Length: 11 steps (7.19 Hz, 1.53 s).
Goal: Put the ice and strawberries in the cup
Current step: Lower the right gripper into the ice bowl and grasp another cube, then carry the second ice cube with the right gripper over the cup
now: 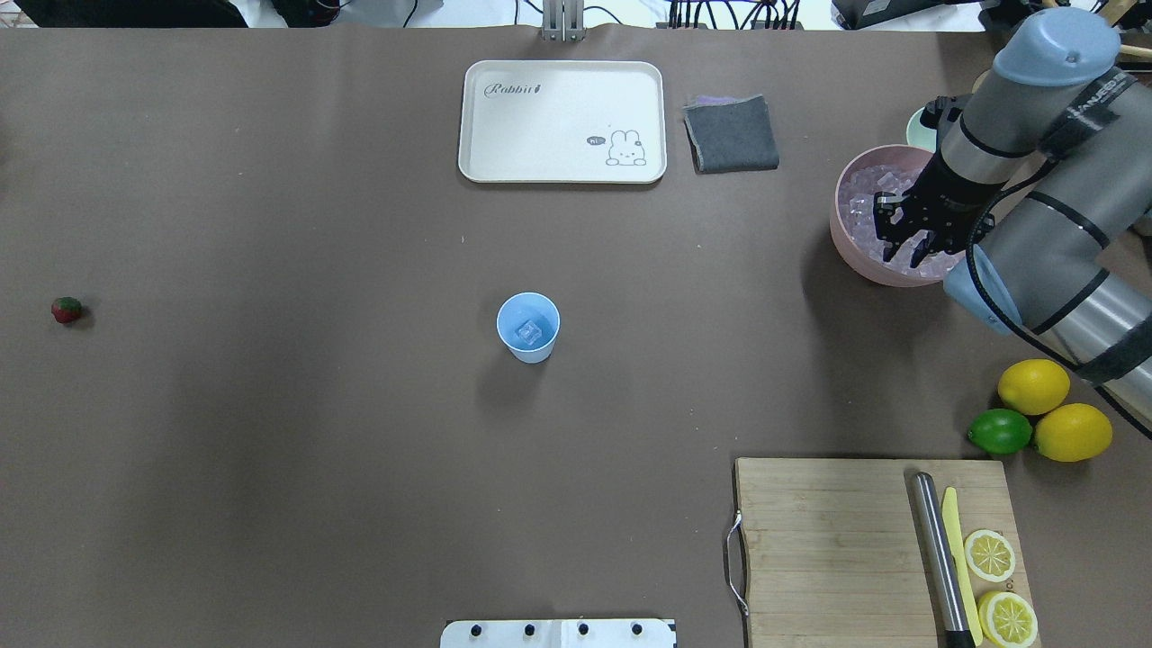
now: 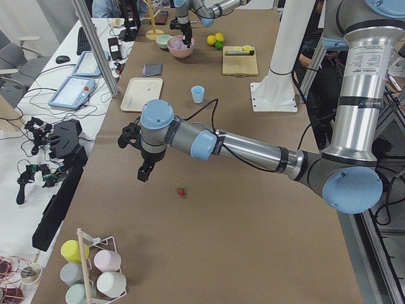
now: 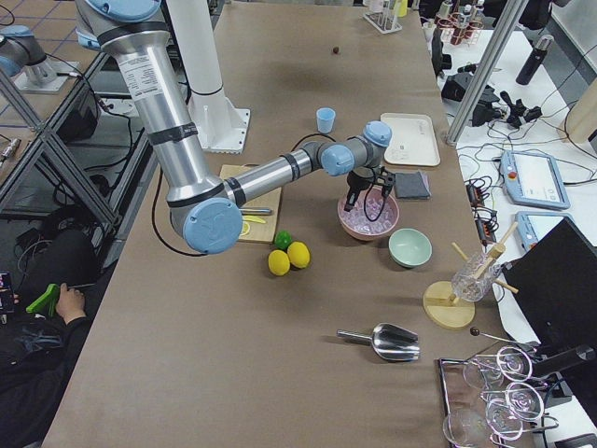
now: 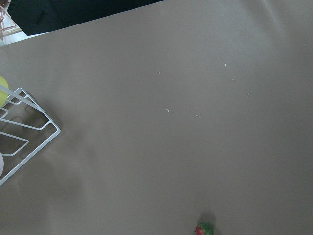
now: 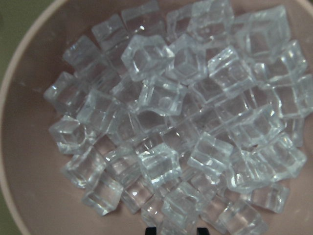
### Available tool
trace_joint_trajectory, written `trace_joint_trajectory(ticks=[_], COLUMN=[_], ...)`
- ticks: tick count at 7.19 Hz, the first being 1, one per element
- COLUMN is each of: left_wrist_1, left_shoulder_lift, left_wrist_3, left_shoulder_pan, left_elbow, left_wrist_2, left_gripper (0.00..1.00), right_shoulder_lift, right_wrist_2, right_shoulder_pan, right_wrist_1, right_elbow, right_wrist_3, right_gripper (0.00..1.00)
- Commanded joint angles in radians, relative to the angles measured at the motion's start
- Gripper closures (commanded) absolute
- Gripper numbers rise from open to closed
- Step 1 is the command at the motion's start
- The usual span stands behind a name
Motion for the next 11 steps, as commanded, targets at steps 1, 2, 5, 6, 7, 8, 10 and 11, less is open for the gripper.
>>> trace_joint_trajectory(ticks=[1,2,5,6,7,8,10,11], left_wrist_1=[0.001,-0.001,-0.003,-0.004,-0.006,-0.006,-0.006,-0.006], left_shoulder_lift=[-0.004,-0.004,-0.001,-0.003,-0.003,-0.003,-0.003,-0.004], left_wrist_3=[0.001,0.001,0.001,0.006,0.007,0.007,0.007,0.007], left_shoulder_pan=[0.000,0.000,0.001,0.002,0.003,0.005,0.005,0.008], left_elbow=[0.003,0.008,0.017,0.035,0.046,0.045,0.048,0.049], left_wrist_2=[-0.001,0.000,0.000,0.000,-0.001,-0.001,0.000,0.000], left_gripper=[0.02,0.02,0.02,0.02,0.02,0.02,0.02,0.02], right_shoulder_lift=[0.026,0.103,0.262,0.321,0.406,0.483,0.536,0.537], right_wrist_2=[0.017,0.041,0.138,0.076,-0.058,-0.145,-0.230,-0.236], right_shoulder_pan=[0.044,0.063,-0.088,-0.179,-0.283,-0.352,-0.413,-0.413], right_wrist_1=[-0.239,-0.251,0.030,0.107,0.110,0.119,0.161,0.233], right_elbow=[0.181,0.228,0.228,0.210,0.134,0.022,-0.087,-0.149], right_wrist_3=[-0.100,-0.100,0.284,0.402,0.424,0.447,0.449,0.449], right_gripper=[1.00,1.00,1.00,1.00,1.00,1.00,1.00,1.00])
